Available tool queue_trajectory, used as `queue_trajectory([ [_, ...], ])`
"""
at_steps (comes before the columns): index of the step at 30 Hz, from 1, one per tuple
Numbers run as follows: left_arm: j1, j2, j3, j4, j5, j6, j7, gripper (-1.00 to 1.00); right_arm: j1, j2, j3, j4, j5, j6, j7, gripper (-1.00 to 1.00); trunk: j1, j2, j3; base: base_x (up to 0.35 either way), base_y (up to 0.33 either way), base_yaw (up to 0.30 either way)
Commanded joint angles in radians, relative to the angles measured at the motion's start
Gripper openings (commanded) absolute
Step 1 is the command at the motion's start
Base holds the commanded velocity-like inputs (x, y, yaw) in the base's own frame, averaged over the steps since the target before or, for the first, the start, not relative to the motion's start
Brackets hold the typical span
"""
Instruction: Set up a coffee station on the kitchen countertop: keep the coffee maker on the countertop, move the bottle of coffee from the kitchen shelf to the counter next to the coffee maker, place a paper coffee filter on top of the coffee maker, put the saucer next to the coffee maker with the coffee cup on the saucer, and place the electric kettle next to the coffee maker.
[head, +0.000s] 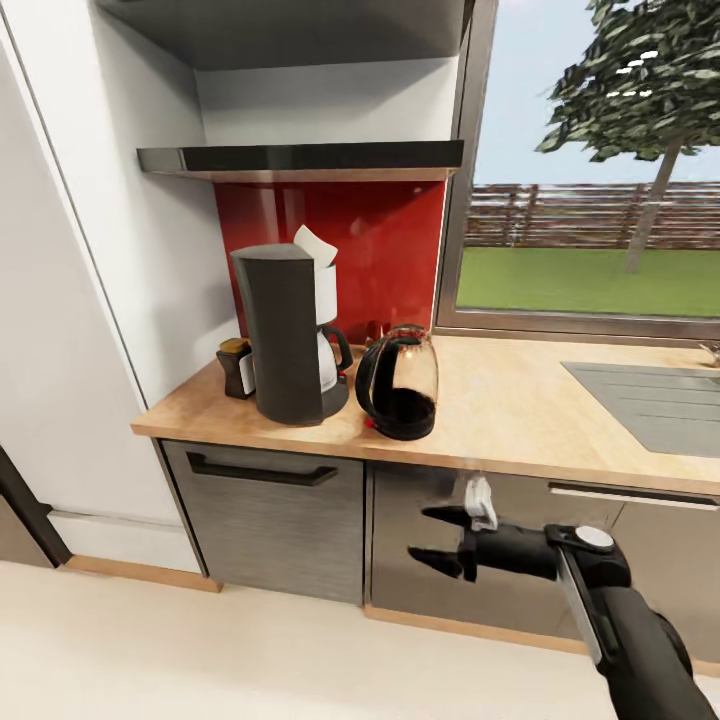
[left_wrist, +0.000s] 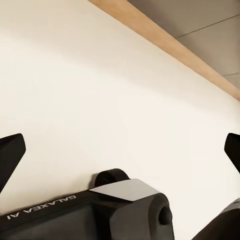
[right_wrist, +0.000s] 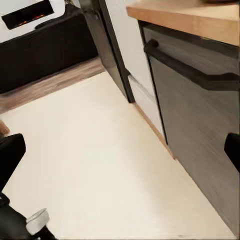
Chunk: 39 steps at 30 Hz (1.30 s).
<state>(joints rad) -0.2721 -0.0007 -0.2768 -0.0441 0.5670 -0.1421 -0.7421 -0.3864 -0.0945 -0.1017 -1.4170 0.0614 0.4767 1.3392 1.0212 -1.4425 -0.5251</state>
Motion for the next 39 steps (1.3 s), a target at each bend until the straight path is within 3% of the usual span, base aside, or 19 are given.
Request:
queue_trajectory([
  [1,-0.001,0.0,-0.009,0.002,0.005,-0.008,-0.002,1.0,0.017,-0.005,-0.023,0.022,0.006,-0.004,0.027,1.0,0.0,-0.001,-0.001,0.0,0.0,0.0],
  [3,-0.001,0.003,-0.009,0.002,0.005,-0.008,-0.002,1.0,0.055,-0.026,-0.08,0.113,0.007,-0.062,0.084,1.0,0.0,-0.001,-0.001,0.0,0.0,0.0],
  [6,-0.001,0.011,-0.009,0.003,0.005,-0.008,-0.003,1.0,0.099,-0.105,-0.154,0.382,0.008,-0.218,0.179,1.0,0.0,-0.001,-0.001,0.0,0.0,0.0],
  [8,-0.001,0.012,-0.009,0.003,0.005,-0.008,-0.003,1.0,0.107,-0.137,-0.167,0.489,0.008,-0.27,0.191,1.0,0.0,-0.001,-0.001,0.0,0.0,0.0],
  [9,-0.001,0.013,-0.009,0.003,0.005,-0.008,-0.003,1.0,0.111,-0.164,-0.176,0.602,0.009,-0.329,0.198,1.0,0.0,-0.001,-0.001,0.0,0.0,0.0],
  [10,-0.001,0.013,-0.009,0.003,0.005,-0.008,-0.002,1.0,0.113,-0.175,-0.18,0.657,0.009,-0.361,0.2,1.0,0.0,-0.001,-0.001,0.0,0.0,0.0],
  [11,-0.001,0.014,-0.008,0.003,0.005,-0.008,-0.001,1.0,0.116,-0.21,-0.186,0.822,0.011,-0.457,0.203,1.0,0.0,-0.001,-0.001,0.0,0.0,0.0],
  [13,-0.001,0.014,-0.007,0.004,0.005,-0.008,0.001,1.0,0.119,-0.266,-0.189,0.976,0.011,-0.527,0.203,1.0,0.0,-0.001,-0.001,0.0,0.0,0.0],
  [15,-0.001,0.014,-0.007,0.004,0.005,-0.008,0.002,1.0,0.12,-0.358,-0.191,1.158,0.009,-0.576,0.181,1.0,0.0,-0.001,-0.001,0.0,0.0,0.0],
  [16,-0.001,0.013,-0.007,0.007,0.005,-0.008,0.003,1.0,0.121,-0.415,-0.193,1.258,0.006,-0.599,0.124,1.0,0.0,-0.001,-0.001,0.0,0.0,0.0],
  [18,-0.001,0.013,-0.007,0.01,0.006,-0.008,0.004,1.0,0.121,-0.441,-0.193,1.292,0.004,-0.606,0.096,1.0,0.0,-0.001,-0.001,0.0,0.0,0.0],
  [25,-0.001,0.012,-0.007,0.014,0.007,-0.008,0.004,1.0,0.121,-0.477,-0.194,1.325,0.002,-0.612,0.07,1.0,0.0,-0.001,-0.001,0.0,0.0,0.0],
  [39,0.0,0.011,-0.007,0.014,0.007,-0.008,0.005,1.0,0.121,-0.481,-0.194,1.328,0.002,-0.612,0.064,1.0,0.0,-0.001,-0.001,0.026,-0.025,-0.021],
])
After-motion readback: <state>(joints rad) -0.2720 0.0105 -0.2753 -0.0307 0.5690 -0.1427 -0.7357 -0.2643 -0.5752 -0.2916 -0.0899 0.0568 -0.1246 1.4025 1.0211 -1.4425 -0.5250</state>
